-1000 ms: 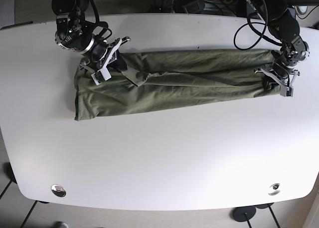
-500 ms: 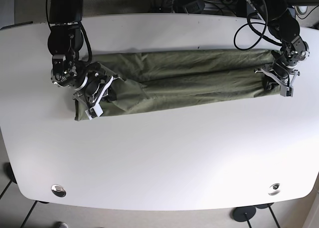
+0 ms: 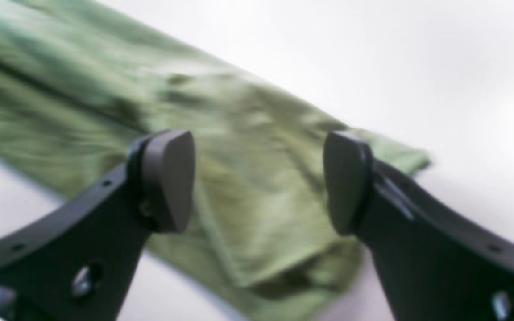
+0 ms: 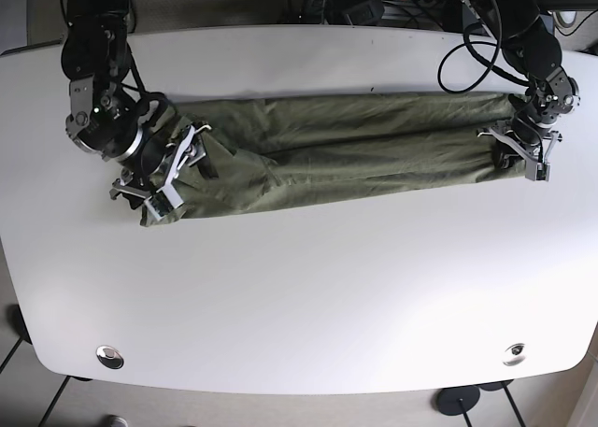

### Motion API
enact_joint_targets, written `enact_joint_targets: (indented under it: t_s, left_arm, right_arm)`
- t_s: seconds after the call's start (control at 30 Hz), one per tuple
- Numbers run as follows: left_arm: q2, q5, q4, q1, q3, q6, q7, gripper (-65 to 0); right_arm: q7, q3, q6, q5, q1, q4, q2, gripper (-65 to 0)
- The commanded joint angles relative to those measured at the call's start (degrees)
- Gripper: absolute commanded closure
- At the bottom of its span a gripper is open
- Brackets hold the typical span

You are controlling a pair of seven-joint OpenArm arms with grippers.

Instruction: Fold the T-shirt properly

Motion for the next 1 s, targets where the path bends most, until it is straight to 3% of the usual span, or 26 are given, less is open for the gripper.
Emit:
enact_joint_targets:
  t_s: [0.03,0.17,0.23,0.33,0.5,0.57,0.77,0.9,1.0]
  left_arm:
    - [-0.45,3.06,-0.14,0.34,0.10,0.58,3.50,-4.9]
    - [-0.37,3.06,0.12,0.43,0.01,0.58,3.50,-4.9]
    - [-0.37,3.06,0.12,0.43,-0.08,0.58,3.50,-4.9]
    - [-0.45,3.06,-0.05,0.34,-0.17,0.58,3.50,-4.9]
    - [-0.45,2.70,1.79,-0.01,0.10,0.58,3.76,-5.0]
    - [-0.45,1.91,8.39,-0.01,-0.43,0.58,8.77,-8.5]
    - [-2.65,-15.93,16.03,0.34,-13.44,0.58,25.13,-42.4]
    - [-6.96,-27.27,9.44,4.21,-15.02,0.58,27.50,-43.1]
    - [-8.54,-32.11,3.11,5.44,-13.62,0.58,27.50,-42.8]
  right_arm:
    - [0.97,0.25,-0.04,0.63,-1.20,0.74,-1.62,-36.1]
    - [5.45,0.25,-0.04,0.19,-1.99,-6.03,-5.05,-16.3]
    - [13.36,0.25,-0.04,0.37,0.20,-18.25,-5.23,-7.8]
    - [20.66,0.16,-0.04,0.54,2.75,-30.03,-3.47,-6.7]
    - [21.36,0.16,2.16,0.63,3.19,-31.08,-3.21,-6.7]
    - [21.27,0.16,2.16,0.63,3.11,-30.99,-3.29,-6.7]
    - [21.27,0.16,2.42,0.63,3.02,-30.99,-3.38,-6.5]
    - [21.27,0.16,2.51,0.63,2.93,-30.99,-3.47,-6.5]
    - [21.27,0.16,2.51,0.63,2.93,-30.99,-3.56,-6.5]
